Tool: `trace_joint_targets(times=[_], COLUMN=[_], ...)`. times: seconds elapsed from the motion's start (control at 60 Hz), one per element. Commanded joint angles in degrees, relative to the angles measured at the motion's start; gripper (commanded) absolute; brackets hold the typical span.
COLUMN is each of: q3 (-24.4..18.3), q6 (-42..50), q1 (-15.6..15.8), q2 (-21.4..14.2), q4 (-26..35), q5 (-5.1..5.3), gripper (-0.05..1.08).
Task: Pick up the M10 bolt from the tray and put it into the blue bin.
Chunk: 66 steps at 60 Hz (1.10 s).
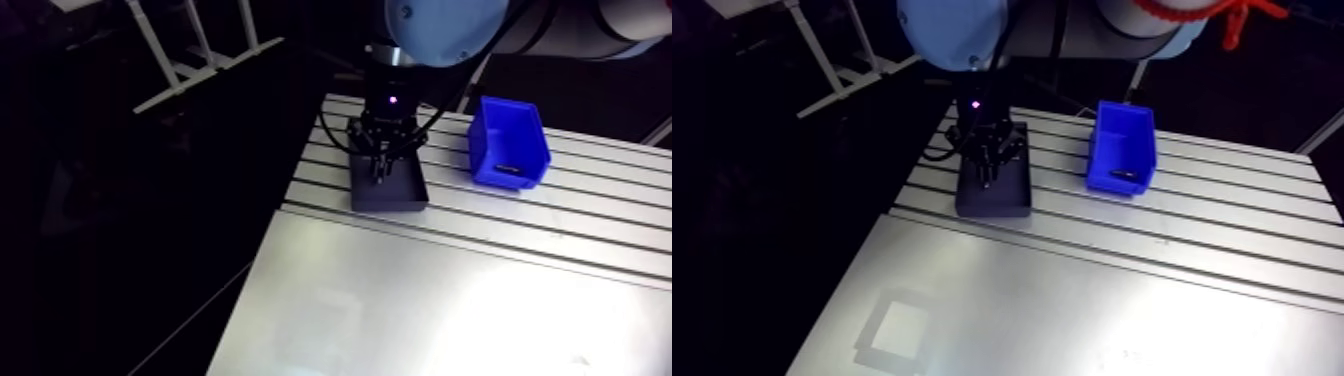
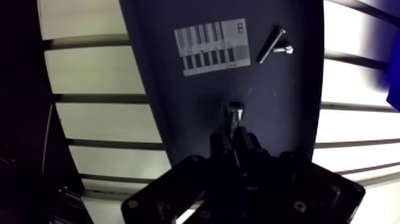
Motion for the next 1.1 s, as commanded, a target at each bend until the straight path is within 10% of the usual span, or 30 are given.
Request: trace_joint_targets(times=[0.017,1.1], q3=[0.17,-8.9], q6=[0.0,-24.5], q1=[0.03,-2.15], q2=[-1.1,-11.73], q4=[0.19,16.85], q5=[0.1,0.53], gripper=[0.94,1.07])
